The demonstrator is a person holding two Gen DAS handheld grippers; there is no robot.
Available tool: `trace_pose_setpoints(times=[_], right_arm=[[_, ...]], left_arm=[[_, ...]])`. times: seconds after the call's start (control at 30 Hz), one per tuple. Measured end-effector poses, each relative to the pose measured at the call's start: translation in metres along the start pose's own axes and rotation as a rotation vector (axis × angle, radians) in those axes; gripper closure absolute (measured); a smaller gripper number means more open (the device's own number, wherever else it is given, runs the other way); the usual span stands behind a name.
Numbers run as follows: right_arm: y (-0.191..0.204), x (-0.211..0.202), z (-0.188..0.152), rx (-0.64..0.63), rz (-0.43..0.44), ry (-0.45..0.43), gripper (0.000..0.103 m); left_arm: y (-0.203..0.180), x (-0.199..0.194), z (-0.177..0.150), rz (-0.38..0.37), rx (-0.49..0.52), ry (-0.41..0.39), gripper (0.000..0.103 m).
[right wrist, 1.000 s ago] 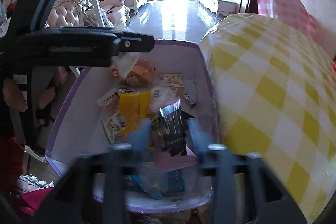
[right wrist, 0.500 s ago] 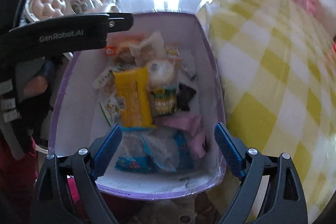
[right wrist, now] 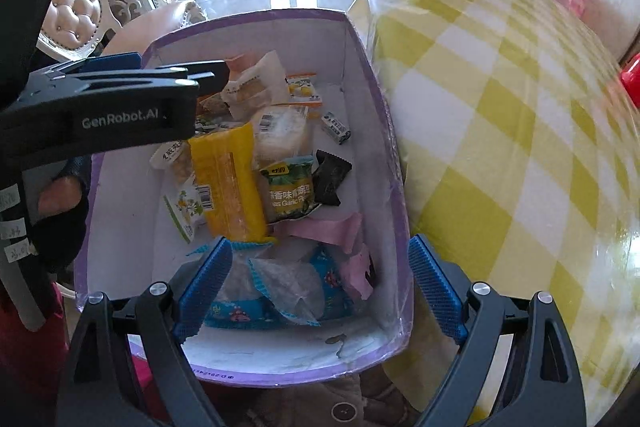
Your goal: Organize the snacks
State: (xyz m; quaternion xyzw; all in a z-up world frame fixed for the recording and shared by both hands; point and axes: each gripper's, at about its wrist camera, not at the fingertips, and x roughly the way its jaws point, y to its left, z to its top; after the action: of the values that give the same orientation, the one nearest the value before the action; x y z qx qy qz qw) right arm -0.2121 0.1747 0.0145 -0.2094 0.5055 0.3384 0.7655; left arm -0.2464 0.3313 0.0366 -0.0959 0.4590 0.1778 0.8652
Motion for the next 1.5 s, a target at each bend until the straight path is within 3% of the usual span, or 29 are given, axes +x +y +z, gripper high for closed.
trace_pose_setpoints(times=[1.5], right_arm=[[0.008, 0.01, -0.005, 0.001, -0.003, 0.013, 0.016]], left_arm=[[0.001, 0.015, -0.008, -0.008, -0.011, 0.044, 0.002]])
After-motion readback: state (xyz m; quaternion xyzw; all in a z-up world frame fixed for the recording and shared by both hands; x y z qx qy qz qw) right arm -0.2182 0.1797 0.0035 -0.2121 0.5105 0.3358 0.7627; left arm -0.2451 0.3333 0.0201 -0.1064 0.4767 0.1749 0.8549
